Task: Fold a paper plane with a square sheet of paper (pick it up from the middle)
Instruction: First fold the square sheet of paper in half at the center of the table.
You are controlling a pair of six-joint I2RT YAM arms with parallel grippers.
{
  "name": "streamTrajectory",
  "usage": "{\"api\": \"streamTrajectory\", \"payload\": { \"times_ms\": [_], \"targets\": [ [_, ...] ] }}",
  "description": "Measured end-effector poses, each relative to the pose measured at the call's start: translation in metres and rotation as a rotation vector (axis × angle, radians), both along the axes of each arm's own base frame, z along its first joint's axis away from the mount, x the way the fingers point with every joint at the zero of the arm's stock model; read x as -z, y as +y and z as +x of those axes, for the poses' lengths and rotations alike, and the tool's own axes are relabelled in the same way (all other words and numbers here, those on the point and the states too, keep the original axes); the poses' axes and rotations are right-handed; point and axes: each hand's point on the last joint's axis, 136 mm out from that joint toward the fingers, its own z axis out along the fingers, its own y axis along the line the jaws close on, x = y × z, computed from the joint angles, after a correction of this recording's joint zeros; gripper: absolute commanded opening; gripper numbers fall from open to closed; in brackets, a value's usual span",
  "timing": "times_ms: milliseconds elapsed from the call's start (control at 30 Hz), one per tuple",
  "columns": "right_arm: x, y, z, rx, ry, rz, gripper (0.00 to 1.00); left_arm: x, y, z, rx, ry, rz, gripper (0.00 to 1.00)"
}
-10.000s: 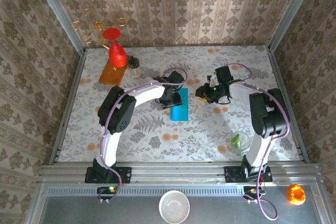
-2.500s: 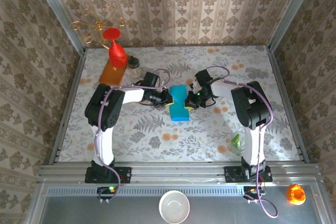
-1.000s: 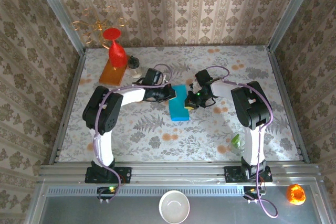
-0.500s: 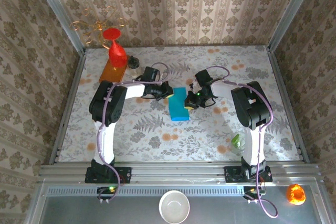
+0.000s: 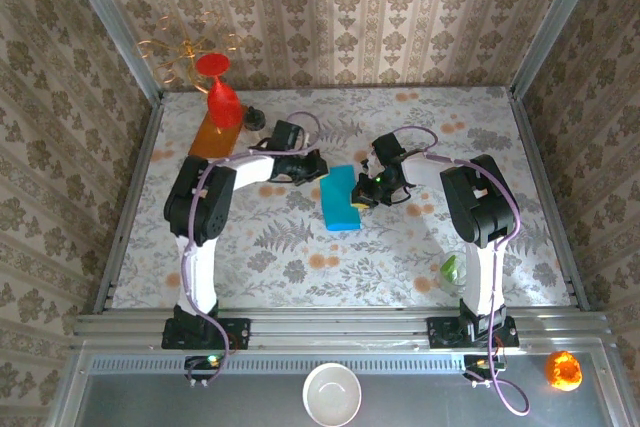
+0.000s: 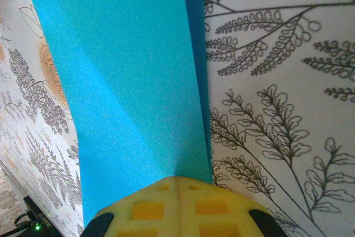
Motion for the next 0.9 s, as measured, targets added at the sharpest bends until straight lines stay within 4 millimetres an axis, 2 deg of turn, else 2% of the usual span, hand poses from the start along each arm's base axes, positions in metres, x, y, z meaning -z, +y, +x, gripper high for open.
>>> {"api": "streamTrajectory", "payload": {
  "times_ms": [100,200,300,400,533,633,767,833,900],
  "targets": [
    [0.0,0.0,0.0,0.0,0.0,0.0,0.0,0.003,-0.02,-0.011,0.041,0.008,-0.004,0.0],
    [0.0,0.0,0.0,0.0,0.0,0.0,0.0,0.011,-0.023,-0.003,0.037,0.013,0.0,0.0],
    [0.0,0.0,0.0,0.001,0.0,0.0,0.0,0.024,-0.013,0.009,0.007,0.035,-0.007,0.0],
    [0.0,0.0,0.0,0.003,0.001,0.001,0.0,0.022,-0.002,0.021,-0.028,0.034,-0.021,0.0],
    [0.0,0.0,0.0,0.003,0.001,0.001,0.0,0.023,0.023,0.041,-0.096,0.025,-0.011,0.0],
    [0.0,0.0,0.0,0.003,0.001,0.001,0.0,0.022,0.036,0.048,-0.131,0.014,0.002,0.0],
    [0.0,0.0,0.0,0.003,0.001,0.001,0.0,0.013,0.044,0.038,-0.162,-0.009,0.042,0.0],
    [0.0,0.0,0.0,0.003,0.001,0.001,0.0,0.001,0.035,0.023,-0.148,-0.028,0.047,0.0],
    [0.0,0.0,0.0,0.003,0.001,0.001,0.0,-0.014,0.017,0.003,-0.109,-0.048,0.035,0.0]
  ]
}}
